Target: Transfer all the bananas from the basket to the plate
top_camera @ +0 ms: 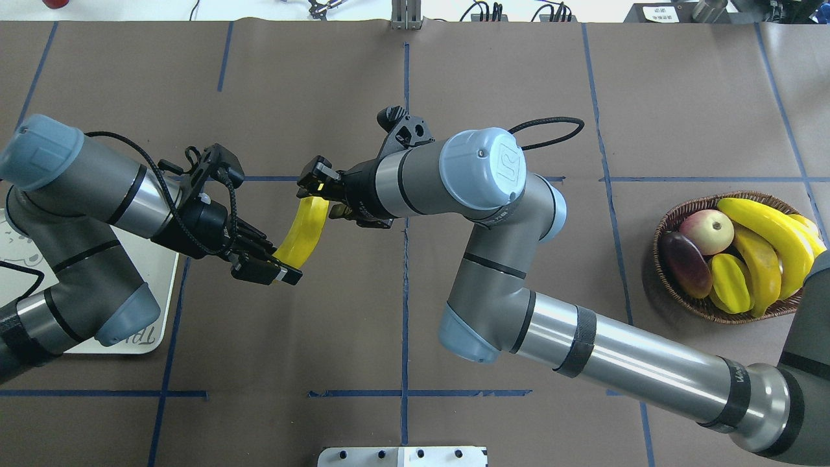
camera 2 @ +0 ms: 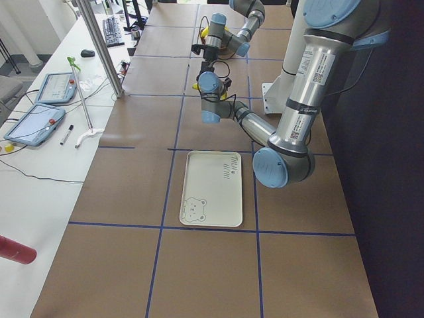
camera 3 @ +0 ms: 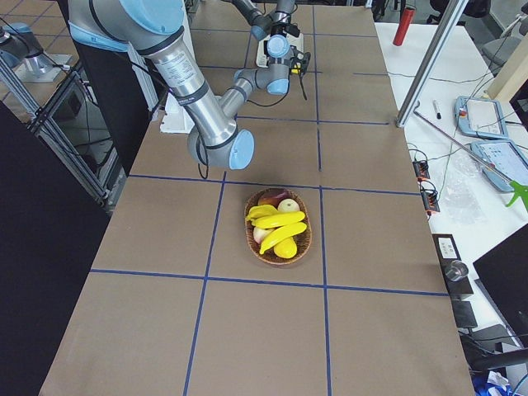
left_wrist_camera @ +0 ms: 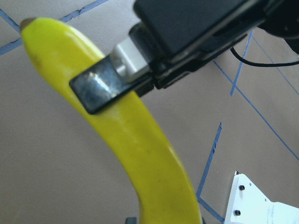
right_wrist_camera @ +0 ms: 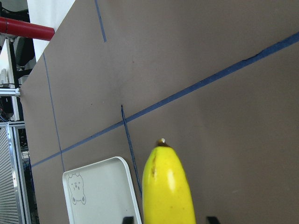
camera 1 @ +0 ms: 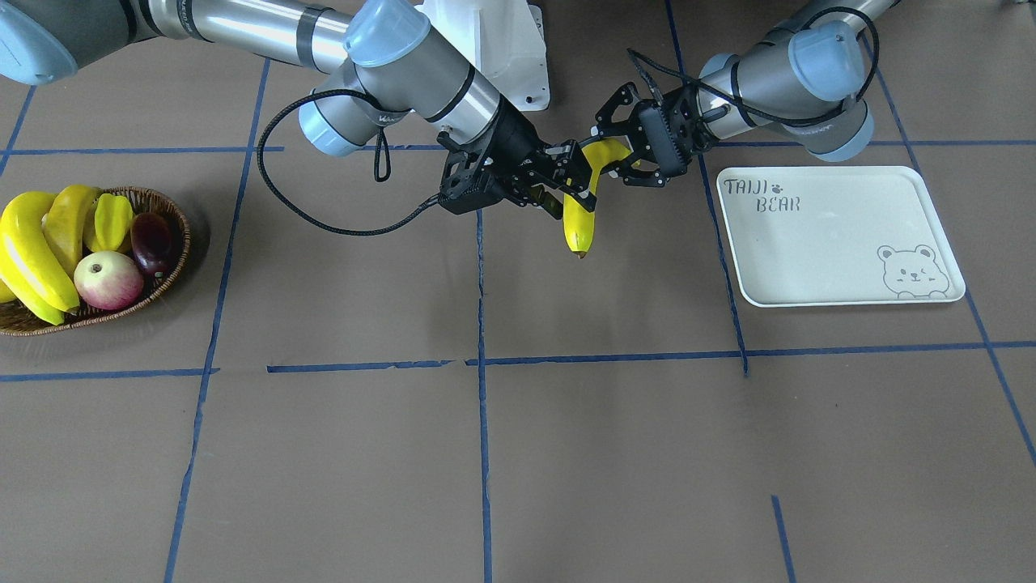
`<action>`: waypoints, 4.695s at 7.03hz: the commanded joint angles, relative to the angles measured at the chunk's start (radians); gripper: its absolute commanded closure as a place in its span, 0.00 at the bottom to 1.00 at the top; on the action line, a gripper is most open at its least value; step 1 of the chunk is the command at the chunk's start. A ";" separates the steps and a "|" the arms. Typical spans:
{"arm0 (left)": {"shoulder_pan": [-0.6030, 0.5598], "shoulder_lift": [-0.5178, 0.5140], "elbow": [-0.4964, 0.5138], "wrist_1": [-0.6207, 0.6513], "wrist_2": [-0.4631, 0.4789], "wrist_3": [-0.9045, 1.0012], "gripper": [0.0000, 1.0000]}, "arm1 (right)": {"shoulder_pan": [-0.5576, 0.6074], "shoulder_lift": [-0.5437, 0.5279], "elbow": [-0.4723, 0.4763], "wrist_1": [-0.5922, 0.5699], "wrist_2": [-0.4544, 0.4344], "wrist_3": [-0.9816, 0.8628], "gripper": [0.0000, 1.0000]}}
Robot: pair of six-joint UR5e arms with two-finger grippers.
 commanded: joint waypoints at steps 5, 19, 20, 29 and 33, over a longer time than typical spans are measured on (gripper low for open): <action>-0.164 0.142 0.011 0.072 0.069 -0.127 0.89 | 0.026 -0.006 0.003 -0.122 -0.015 -0.057 0.00; -0.292 0.625 0.049 0.201 0.220 0.236 0.79 | 0.109 -0.041 0.112 -0.657 0.085 -0.350 0.00; -0.289 0.625 0.058 0.201 0.216 0.236 0.72 | 0.109 -0.041 0.112 -0.656 0.085 -0.350 0.00; -0.287 0.612 0.058 0.202 0.212 0.362 0.00 | 0.114 -0.044 0.116 -0.659 0.094 -0.356 0.00; -0.445 0.536 -0.137 0.444 0.210 0.222 0.00 | 0.271 -0.287 0.376 -0.840 0.264 -0.711 0.00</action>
